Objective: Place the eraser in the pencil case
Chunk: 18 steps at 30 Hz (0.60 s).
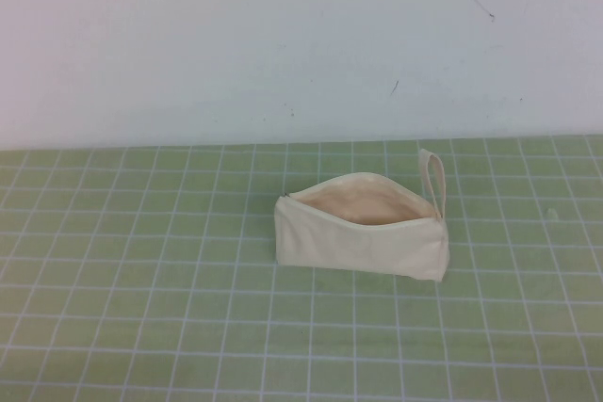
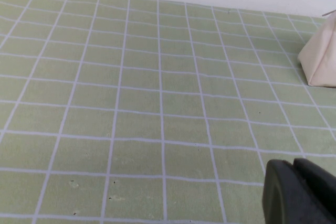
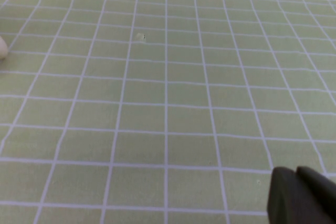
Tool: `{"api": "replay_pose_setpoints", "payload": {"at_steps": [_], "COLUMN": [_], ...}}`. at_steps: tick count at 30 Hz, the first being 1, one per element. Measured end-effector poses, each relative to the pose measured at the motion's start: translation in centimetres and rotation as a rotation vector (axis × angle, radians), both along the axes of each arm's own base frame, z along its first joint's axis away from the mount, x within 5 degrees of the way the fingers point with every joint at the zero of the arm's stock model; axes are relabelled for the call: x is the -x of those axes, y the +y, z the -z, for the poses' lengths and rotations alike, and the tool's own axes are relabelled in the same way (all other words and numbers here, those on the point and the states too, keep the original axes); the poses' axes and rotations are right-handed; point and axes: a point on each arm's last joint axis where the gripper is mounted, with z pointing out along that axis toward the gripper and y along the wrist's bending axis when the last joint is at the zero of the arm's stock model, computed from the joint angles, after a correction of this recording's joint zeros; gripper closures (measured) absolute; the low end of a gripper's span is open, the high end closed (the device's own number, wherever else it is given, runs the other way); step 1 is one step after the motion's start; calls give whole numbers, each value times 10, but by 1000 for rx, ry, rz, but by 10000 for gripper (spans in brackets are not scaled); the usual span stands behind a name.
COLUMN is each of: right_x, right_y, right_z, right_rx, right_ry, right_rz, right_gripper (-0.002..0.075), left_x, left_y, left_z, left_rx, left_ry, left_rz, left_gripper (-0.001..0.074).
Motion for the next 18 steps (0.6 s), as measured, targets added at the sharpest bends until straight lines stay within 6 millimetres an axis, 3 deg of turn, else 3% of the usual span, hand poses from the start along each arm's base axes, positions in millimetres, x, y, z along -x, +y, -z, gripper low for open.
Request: {"api": "replay_pose_setpoints", "payload": {"at_steps": [18], "right_x": [0], "right_y": [-1], "right_z": [0], "right_rx": [-1], "right_ry": [-2], "right_rz": [11], "right_gripper": [727], "left_x": [0], "left_y": [0], "left_z": [0], "left_rx": [0], "left_ry": [0], "left_rz": [0], "left_gripper": [736]}}
